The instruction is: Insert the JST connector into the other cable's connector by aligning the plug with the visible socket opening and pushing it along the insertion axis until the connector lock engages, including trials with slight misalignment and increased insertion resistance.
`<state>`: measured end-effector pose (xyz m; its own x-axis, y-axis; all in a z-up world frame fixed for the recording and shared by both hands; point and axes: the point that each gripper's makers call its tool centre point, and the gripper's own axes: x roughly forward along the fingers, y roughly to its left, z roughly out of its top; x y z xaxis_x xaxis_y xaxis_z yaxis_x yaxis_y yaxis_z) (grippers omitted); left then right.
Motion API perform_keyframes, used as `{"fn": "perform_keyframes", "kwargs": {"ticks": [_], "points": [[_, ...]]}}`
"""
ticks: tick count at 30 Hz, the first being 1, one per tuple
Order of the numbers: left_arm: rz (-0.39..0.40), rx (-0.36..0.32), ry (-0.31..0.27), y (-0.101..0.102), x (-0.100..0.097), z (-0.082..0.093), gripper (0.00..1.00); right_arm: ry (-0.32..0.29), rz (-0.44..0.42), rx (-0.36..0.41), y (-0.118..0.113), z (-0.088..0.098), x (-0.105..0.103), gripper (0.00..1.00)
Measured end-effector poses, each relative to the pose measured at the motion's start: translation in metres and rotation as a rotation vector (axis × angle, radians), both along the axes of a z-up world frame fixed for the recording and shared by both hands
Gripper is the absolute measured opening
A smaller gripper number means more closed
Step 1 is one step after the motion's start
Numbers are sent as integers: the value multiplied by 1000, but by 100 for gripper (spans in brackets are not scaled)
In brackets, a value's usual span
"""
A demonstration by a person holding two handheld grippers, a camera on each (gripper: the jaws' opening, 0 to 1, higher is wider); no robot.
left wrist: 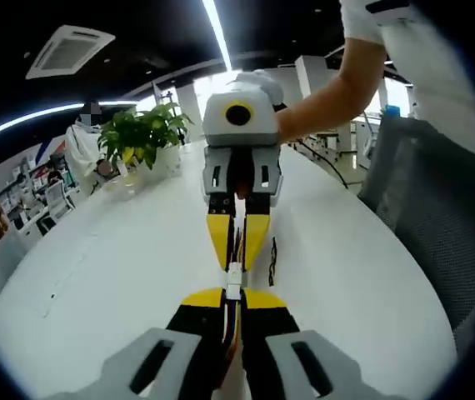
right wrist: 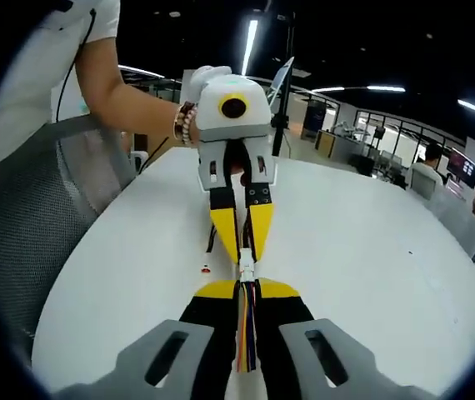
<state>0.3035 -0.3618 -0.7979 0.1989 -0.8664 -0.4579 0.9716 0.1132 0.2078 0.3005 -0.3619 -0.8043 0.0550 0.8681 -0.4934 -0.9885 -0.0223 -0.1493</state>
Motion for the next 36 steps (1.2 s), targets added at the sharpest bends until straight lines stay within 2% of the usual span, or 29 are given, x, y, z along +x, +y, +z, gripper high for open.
{"fn": "perform_keyframes", "kwargs": {"ticks": [20, 31, 36], "points": [[19, -12, 12, -3, 7, -2, 0, 11, -23, -4, -1, 1, 1, 3], [20, 9, 39, -4, 8, -13, 0, 11, -22, -22, -2, -11, 2, 4], [47, 4, 56, -2, 19, -18, 0, 1, -47, -8, -2, -15, 12, 4]]}}
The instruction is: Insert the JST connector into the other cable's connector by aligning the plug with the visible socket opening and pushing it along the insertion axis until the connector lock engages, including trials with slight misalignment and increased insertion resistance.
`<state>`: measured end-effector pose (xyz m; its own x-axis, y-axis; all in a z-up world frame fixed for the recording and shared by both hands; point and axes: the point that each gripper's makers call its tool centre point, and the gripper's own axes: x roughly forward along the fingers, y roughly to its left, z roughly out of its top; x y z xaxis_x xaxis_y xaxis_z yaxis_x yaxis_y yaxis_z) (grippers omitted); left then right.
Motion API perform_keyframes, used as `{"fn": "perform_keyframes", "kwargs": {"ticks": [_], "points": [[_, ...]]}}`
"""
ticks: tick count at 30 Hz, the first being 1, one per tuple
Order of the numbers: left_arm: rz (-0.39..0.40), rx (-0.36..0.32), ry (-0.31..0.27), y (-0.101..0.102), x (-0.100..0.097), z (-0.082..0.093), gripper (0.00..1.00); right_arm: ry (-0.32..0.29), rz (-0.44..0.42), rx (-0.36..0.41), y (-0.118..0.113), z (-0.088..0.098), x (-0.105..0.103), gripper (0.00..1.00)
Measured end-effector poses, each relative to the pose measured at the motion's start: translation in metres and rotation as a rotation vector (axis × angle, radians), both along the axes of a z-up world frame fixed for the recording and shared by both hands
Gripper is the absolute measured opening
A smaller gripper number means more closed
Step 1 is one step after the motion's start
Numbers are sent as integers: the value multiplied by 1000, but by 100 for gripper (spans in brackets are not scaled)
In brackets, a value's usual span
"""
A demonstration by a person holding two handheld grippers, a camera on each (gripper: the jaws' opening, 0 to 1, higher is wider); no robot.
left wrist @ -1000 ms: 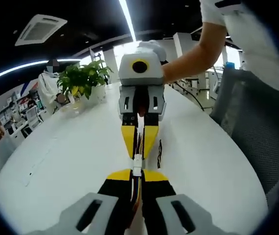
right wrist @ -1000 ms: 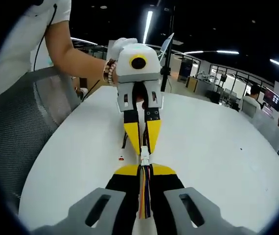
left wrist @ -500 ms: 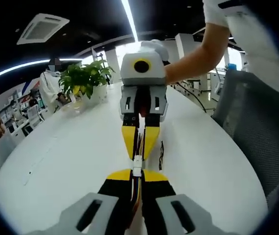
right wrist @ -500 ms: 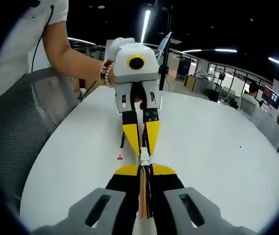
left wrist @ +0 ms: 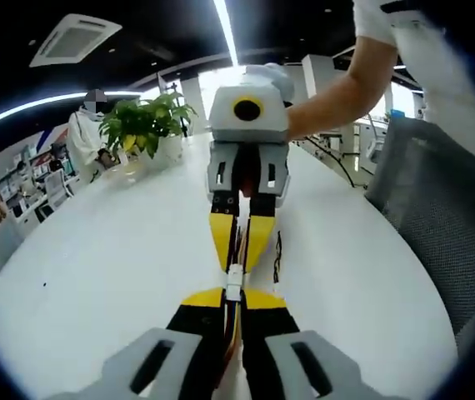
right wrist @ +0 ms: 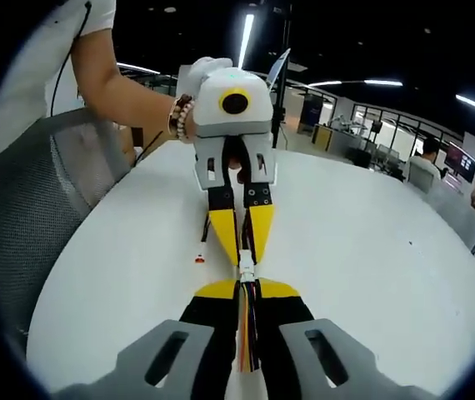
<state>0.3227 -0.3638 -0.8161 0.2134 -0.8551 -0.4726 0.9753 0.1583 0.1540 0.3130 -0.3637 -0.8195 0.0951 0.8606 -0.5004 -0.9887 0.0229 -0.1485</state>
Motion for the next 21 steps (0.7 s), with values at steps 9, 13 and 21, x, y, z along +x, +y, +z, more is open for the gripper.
{"fn": "perform_keyframes", "kwargs": {"ticks": [9, 13, 21], "points": [[27, 43, 5, 0, 12, -13, 1, 10, -38, -4, 4, -15, 16, 4], [37, 67, 15, 1, 14, -22, 1, 19, -47, -16, 5, -22, 18, 4], [57, 71, 27, 4, 17, -24, 1, 29, -61, -6, 5, -24, 20, 5]]}}
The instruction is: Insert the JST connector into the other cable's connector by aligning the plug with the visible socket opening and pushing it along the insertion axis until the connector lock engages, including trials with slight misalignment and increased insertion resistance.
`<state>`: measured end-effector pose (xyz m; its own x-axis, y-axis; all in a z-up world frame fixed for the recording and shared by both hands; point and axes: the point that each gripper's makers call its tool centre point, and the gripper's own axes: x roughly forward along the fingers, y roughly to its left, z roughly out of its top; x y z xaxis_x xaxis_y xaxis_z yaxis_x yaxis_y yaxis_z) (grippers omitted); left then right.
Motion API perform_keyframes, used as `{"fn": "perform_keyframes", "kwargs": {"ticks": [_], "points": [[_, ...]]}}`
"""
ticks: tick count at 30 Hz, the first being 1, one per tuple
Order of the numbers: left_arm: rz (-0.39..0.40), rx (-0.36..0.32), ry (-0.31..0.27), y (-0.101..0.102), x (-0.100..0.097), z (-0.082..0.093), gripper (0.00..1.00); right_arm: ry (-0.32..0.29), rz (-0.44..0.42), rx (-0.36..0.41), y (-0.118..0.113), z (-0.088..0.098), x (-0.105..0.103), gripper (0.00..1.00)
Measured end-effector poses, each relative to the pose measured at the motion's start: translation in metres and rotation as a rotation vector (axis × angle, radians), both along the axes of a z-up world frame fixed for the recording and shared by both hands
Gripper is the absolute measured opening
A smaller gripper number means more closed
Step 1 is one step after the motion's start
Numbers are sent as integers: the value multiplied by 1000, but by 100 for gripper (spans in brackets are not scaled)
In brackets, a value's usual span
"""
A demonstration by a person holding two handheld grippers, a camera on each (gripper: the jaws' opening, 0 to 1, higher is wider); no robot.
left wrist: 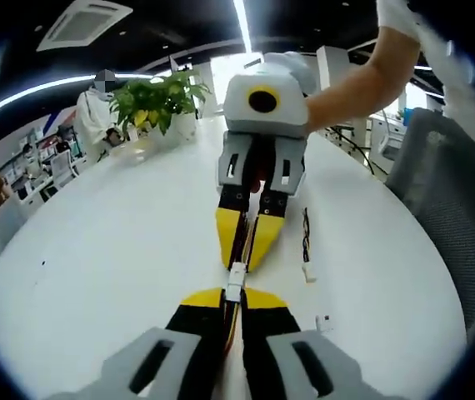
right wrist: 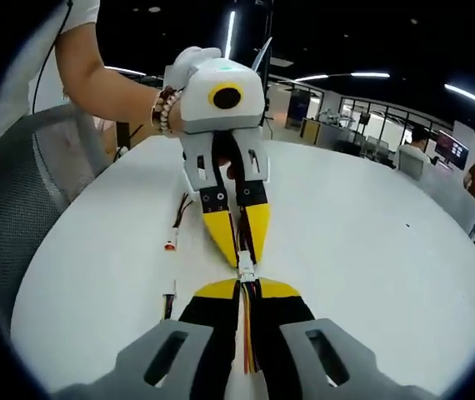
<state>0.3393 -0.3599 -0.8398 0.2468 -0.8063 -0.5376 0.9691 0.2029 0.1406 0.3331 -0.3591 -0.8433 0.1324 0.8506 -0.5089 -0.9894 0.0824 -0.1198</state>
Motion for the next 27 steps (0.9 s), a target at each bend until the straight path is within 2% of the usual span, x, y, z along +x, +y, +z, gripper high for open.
{"fn": "perform_keyframes", "kwargs": {"ticks": [11, 14, 15, 22, 24, 25, 27], "points": [[19, 8, 11, 1, 2, -3, 1, 8, -26, -1, -1, -4, 2, 5], [50, 4, 32, 3, 4, -3, 3, 17, -33, -4, -3, -5, 2, 5], [56, 6, 30, 3, 5, -3, 5, 32, -45, 1, -3, -5, 2, 7], [64, 31, 11, 7, 7, -3, 7, 26, -58, -10, -5, -5, 4, 13], [82, 54, 9, 11, 8, -3, 10, 29, -71, 1, -7, -1, 5, 17], [105, 86, -16, 17, 12, -2, 12, 32, -77, 10, -8, 2, 5, 17], [120, 64, -14, 19, 11, 7, 13, 29, -88, 24, -10, 9, 7, 15]]}}
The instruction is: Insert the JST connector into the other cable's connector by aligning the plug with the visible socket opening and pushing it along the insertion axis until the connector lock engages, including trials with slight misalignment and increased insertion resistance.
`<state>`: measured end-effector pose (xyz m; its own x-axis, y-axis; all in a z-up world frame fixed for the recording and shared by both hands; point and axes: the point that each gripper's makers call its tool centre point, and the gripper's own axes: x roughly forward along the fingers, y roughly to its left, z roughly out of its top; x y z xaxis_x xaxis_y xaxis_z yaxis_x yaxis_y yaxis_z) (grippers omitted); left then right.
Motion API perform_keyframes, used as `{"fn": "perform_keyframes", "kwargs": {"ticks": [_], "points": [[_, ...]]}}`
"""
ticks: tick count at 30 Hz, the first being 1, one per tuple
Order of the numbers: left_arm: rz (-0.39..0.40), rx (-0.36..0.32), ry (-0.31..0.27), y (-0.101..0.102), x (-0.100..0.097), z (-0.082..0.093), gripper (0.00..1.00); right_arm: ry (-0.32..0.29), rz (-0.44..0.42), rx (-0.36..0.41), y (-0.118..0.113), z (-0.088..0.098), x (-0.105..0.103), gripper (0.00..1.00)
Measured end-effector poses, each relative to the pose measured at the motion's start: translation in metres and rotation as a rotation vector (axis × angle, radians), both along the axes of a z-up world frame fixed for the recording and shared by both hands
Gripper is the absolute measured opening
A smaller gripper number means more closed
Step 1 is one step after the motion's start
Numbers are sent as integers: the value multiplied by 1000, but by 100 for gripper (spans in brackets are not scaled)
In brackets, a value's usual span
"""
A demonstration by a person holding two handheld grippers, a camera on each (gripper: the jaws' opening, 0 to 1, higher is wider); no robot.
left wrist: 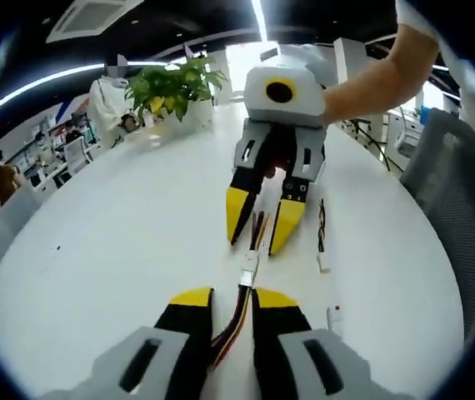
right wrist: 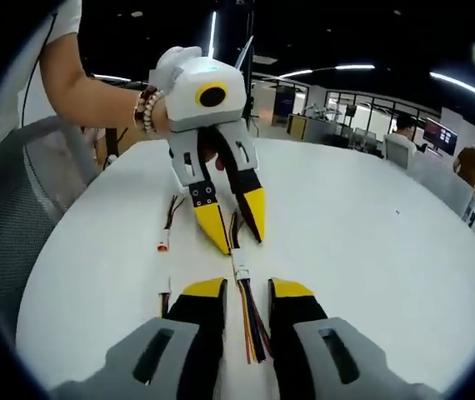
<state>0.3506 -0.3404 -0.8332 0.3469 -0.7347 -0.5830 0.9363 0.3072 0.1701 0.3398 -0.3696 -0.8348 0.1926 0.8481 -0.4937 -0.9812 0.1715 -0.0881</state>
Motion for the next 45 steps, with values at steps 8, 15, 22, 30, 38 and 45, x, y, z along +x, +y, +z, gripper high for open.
{"fn": "perform_keyframes", "kwargs": {"ticks": [8, 15, 22, 30, 38, 45], "points": [[25, -57, -9, 8, -12, 25, 17, -2, -25, 32, -7, 17, -12, 15], [14, -56, 3, 9, -29, 27, 19, 2, -9, 2, -7, 17, -29, 14], [7, -53, 20, 8, -39, 31, 19, 3, 2, -35, -6, 17, -47, 15], [-4, -33, 29, 11, -59, 25, 20, 6, 1, -51, -2, 16, -63, 15], [-25, -17, 52, 9, -72, 8, 21, 33, -5, -86, -1, -2, -74, 15], [-8, -50, 99, 11, -74, -6, 18, 35, -41, -69, -1, -9, -69, 13]]}}
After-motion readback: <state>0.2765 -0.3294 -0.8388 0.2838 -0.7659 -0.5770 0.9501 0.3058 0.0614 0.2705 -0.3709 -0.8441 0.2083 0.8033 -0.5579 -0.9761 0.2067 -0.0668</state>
